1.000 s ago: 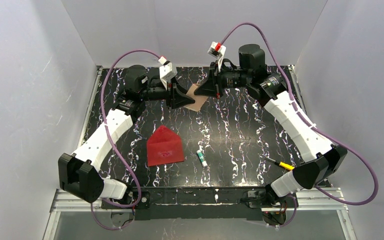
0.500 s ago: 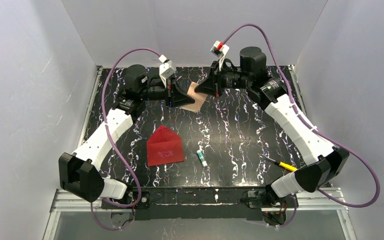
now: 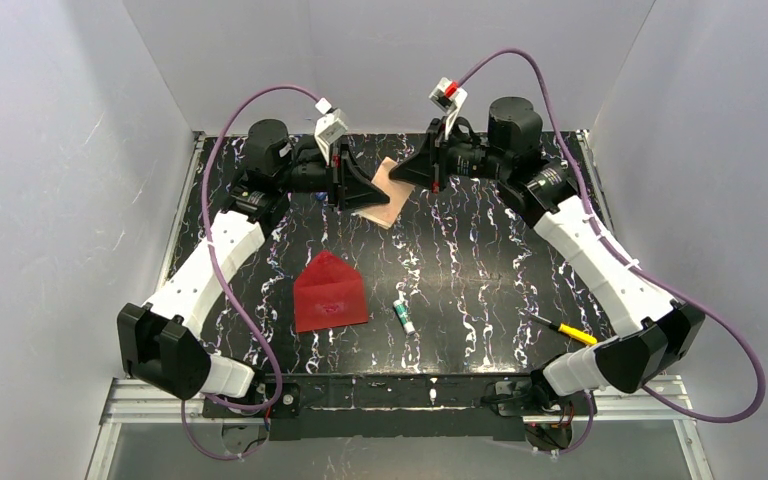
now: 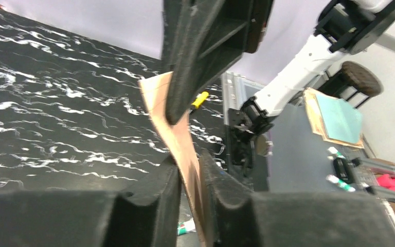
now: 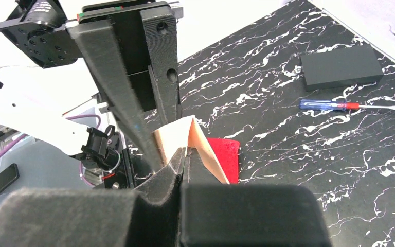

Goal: Place the letter into the envelope and seal it

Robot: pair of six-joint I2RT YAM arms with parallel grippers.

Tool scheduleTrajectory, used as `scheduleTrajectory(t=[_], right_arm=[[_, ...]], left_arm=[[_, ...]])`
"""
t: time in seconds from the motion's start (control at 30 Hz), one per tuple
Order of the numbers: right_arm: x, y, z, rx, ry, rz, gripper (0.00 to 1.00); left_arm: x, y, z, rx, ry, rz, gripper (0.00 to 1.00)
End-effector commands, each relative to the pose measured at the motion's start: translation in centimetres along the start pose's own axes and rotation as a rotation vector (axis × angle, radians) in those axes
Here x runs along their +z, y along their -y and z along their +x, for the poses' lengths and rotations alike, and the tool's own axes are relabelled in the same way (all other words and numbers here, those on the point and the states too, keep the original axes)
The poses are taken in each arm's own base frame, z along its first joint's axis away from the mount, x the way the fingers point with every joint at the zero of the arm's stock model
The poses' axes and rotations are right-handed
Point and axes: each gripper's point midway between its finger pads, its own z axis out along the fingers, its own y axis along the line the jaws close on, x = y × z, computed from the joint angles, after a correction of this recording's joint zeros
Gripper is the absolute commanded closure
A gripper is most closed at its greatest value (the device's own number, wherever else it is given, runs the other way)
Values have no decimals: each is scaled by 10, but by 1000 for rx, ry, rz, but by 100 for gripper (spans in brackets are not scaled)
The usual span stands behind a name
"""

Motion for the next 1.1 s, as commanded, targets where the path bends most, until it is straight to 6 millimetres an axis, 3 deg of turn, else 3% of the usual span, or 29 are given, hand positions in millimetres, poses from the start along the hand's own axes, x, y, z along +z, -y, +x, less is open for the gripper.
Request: scheduleTrajectory(t=[0.0,0.07,0.13,0.17,0.23,0.27,0.3,0.4,0.53,0.73,0.9,1.07], right_arm=[[-9,-8,-23,-65,81,3,99],[-10,-7,-27,-57,106,21,99],[-13,0,-36,-41,148,79,95],[-15,6,-40,-29,174,121,82],[-23,22,-47,5,238,236,46],[-28,30,-49,31,268,292,33],[-32,39,-48,57,299,346,26],[-46,54,-51,145,405,456,15],[-48,27,-64,192,528,306,5],[-44,5,-79,367,657,109,4],[-49,0,-97,413,767,27,33],[-38,-11,-107,388,750,-71,41]], left_arm=[[-4,-9,-13,16,33,-64,91],[-5,-14,-12,7,39,-91,100],[-8,-20,-12,2,48,-125,100],[-9,-23,-13,0,54,-141,100],[-10,-22,-17,8,59,-144,100],[-10,-21,-19,15,60,-139,100],[-10,-20,-23,18,64,-136,100],[-9,-17,-35,4,79,-134,100],[-9,-20,-61,-43,130,-177,100],[-4,-16,-97,-196,205,-172,100],[-3,-12,-111,-216,247,-139,100],[-2,-6,-122,-232,297,-110,100]])
